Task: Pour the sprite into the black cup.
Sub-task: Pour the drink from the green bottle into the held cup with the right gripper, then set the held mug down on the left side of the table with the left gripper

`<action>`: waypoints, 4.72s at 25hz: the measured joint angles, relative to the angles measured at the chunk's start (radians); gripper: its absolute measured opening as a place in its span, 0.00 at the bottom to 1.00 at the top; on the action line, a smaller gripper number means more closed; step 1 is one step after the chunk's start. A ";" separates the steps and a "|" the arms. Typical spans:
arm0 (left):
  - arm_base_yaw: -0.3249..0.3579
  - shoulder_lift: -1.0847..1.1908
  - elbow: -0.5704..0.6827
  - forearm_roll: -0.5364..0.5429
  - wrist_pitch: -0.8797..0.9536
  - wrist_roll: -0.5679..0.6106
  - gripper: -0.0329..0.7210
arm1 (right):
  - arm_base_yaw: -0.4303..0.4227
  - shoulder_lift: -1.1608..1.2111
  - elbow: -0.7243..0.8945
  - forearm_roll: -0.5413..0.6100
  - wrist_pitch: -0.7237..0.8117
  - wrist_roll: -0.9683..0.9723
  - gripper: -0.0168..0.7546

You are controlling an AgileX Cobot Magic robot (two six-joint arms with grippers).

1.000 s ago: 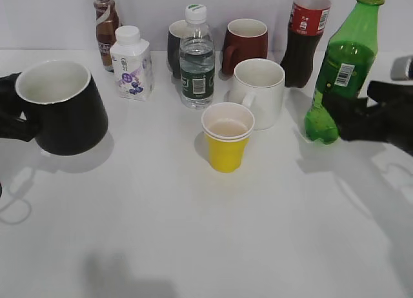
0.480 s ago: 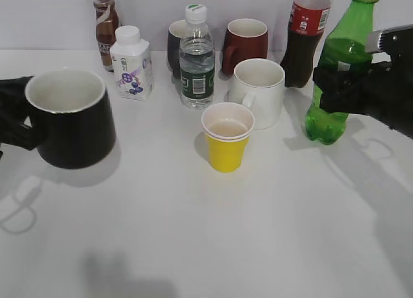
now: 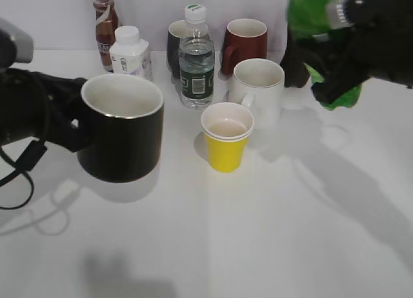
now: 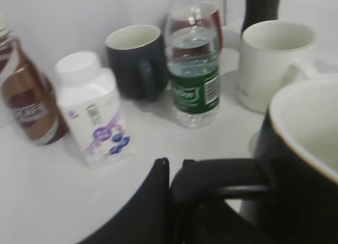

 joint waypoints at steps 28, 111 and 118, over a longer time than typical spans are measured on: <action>-0.147 -0.005 -0.109 -0.006 0.193 -0.002 0.10 | 0.308 0.092 -0.208 -0.282 0.443 -0.437 0.52; -0.181 -0.005 -0.184 -0.020 0.289 -0.002 0.10 | 0.308 0.092 -0.243 -0.051 0.446 -0.427 0.52; -0.091 0.019 -0.036 -0.217 -0.092 0.026 0.10 | 0.220 0.074 -0.198 0.488 0.308 -0.355 0.52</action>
